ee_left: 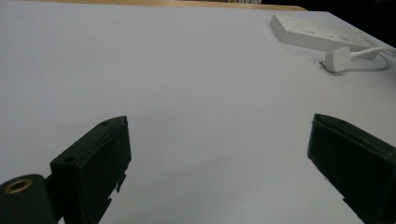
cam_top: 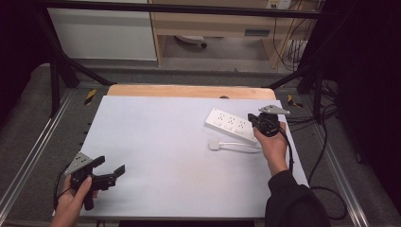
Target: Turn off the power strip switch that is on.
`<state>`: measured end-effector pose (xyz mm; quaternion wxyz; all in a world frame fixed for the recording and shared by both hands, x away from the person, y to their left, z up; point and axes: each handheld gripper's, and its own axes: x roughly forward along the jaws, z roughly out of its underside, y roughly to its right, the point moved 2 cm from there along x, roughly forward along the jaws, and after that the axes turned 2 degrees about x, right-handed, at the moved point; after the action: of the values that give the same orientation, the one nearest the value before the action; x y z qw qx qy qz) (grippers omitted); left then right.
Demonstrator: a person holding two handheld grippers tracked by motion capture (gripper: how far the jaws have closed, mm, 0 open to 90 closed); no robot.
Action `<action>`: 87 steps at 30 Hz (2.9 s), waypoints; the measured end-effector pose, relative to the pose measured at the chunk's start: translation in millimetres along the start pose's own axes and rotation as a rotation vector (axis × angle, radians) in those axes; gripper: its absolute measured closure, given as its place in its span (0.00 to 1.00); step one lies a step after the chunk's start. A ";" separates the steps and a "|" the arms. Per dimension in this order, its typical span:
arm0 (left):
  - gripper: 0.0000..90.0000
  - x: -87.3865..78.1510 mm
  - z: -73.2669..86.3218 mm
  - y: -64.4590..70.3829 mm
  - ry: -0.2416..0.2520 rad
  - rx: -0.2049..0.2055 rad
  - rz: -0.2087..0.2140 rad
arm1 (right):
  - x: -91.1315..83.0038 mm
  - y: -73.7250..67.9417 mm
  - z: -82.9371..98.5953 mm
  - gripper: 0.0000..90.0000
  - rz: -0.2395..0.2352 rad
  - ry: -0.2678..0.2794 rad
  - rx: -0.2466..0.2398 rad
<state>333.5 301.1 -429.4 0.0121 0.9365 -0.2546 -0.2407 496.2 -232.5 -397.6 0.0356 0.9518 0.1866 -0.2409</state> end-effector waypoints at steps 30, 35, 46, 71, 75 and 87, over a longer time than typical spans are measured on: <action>0.07 0.0 0.2 0.9 -0.007 0.008 -0.002 | 30.1 -17.6 11.4 1.00 -0.032 -0.071 -0.003; 0.07 0.0 0.2 0.9 -0.007 0.008 -0.002 | 33.0 -19.5 14.2 1.00 -0.036 -0.085 -0.006; 0.07 0.0 0.2 0.9 -0.007 0.008 -0.001 | 36.7 -21.5 18.6 1.00 -0.039 -0.108 -0.009; 0.07 -0.1 0.3 1.0 -0.008 0.009 0.000 | 42.7 -25.5 27.9 1.00 -0.049 -0.147 -0.018; 0.07 -0.3 0.3 0.8 -0.007 0.010 -0.001 | 44.0 -26.3 29.7 1.00 -0.047 -0.149 -0.017; 0.07 0.2 0.4 1.5 -0.010 0.011 0.002 | 44.1 -24.9 34.4 1.00 -0.049 -0.149 -0.008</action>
<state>332.7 299.7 -429.7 0.0059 0.9351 -0.2571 -0.2437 507.6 -199.9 -448.2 0.0471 0.9262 0.2076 -0.3111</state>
